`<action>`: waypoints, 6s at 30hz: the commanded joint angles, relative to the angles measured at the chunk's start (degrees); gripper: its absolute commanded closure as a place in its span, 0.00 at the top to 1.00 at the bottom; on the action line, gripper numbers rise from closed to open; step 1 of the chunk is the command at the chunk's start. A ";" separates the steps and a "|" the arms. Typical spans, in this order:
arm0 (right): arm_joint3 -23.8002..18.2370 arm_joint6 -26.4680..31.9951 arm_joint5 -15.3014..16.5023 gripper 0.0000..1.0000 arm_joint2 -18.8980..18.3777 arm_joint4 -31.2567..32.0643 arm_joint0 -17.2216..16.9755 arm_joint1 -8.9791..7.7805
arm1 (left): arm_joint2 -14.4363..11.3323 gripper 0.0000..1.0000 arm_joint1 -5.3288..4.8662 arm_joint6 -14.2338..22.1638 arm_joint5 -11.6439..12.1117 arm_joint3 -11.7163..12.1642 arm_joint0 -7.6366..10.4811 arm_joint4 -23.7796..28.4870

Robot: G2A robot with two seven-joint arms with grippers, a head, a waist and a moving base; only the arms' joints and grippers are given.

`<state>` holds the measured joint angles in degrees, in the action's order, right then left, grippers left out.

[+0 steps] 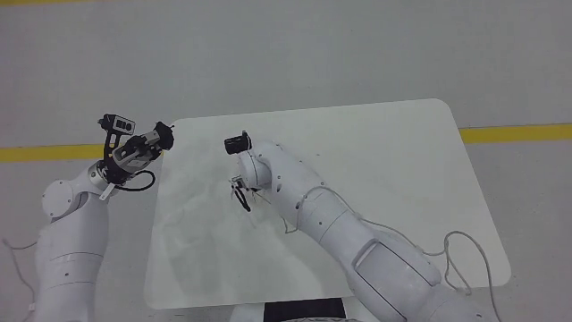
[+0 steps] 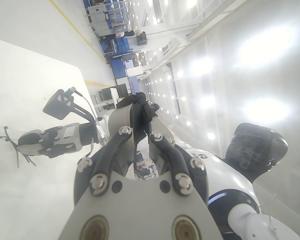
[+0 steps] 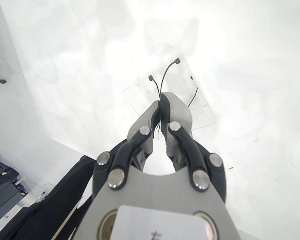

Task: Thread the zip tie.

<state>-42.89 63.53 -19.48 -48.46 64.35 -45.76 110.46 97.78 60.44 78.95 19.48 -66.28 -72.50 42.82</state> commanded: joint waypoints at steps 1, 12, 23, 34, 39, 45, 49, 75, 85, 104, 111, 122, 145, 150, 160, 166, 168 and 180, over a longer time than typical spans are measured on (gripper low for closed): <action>-1.47 0.86 0.00 0.00 -0.48 1.24 -1.01 -0.25 | 0.00 0.00 0.00 0.00 0.00 0.00 0.00 0.00; -2.88 0.23 0.00 0.00 -0.48 1.25 -2.20 -0.65 | 0.00 0.00 0.00 0.00 0.00 0.00 0.00 0.00; -2.52 -3.24 0.00 0.00 -0.30 -0.79 -2.35 -0.80 | 0.00 0.00 0.00 0.00 0.00 0.00 0.00 0.00; -3.71 -6.14 0.00 0.00 0.21 -0.21 -2.88 -1.80 | 0.00 0.00 0.00 0.00 0.00 0.00 0.00 0.00; -4.81 -6.11 0.00 0.00 0.14 0.19 -3.46 -2.06 | 0.00 0.00 0.00 0.00 0.00 0.00 0.00 0.00; -4.63 -7.29 0.16 0.00 0.83 0.13 -3.55 -2.10 | 0.00 0.00 0.00 0.00 0.00 0.00 0.00 0.00; -3.39 -8.58 0.69 0.00 1.06 -0.50 -3.20 -2.00 | 0.00 0.00 0.00 0.00 0.00 0.00 0.00 0.00; 5.44 -13.37 3.35 0.24 3.77 -6.72 0.75 -0.59 | 0.00 0.00 0.00 0.00 0.00 0.00 0.00 0.00; 6.08 -13.07 3.15 0.20 4.42 -8.22 1.46 -0.32 | 0.00 0.00 0.00 0.00 0.00 0.00 0.00 0.00; 10.43 -13.78 2.42 0.16 8.65 -11.70 3.29 0.69 | 0.00 0.00 0.00 0.00 0.00 0.00 0.00 0.00; 11.94 -13.02 0.13 0.17 12.45 -9.81 4.82 1.44 | 0.00 0.00 0.00 0.00 0.00 0.00 0.00 0.00; 14.26 -11.21 0.15 0.16 15.38 -12.14 6.56 2.31 | 0.00 0.00 0.00 0.00 0.00 0.00 0.00 0.00; 17.46 -11.92 1.10 0.15 17.26 -13.67 7.19 2.80 | 0.00 0.00 0.00 0.00 0.00 0.00 0.00 0.00; 17.55 -11.64 0.71 0.15 17.99 -13.16 7.12 2.81 | 0.00 0.00 0.00 0.00 0.00 0.00 0.00 0.00; 17.71 -11.20 0.77 0.14 18.90 -13.43 6.93 2.73 | 0.00 0.00 0.00 0.00 0.00 0.00 0.00 0.00; 17.68 -11.14 0.64 0.12 19.41 -13.67 6.77 2.66 | 0.00 0.00 0.00 0.00 0.00 0.00 0.00 0.00; 17.72 -11.17 0.59 0.12 19.59 -13.77 6.70 2.63 | 0.00 0.00 0.00 0.00 0.00 0.00 0.00 0.00; 17.66 -11.11 0.29 0.12 20.54 -14.47 6.64 2.54 | 0.00 0.00 0.00 0.00 0.00 0.00 0.00 0.00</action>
<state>-25.20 52.42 -19.14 -28.00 49.93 -39.11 113.00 97.78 60.44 78.95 19.48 -66.28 -72.50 42.82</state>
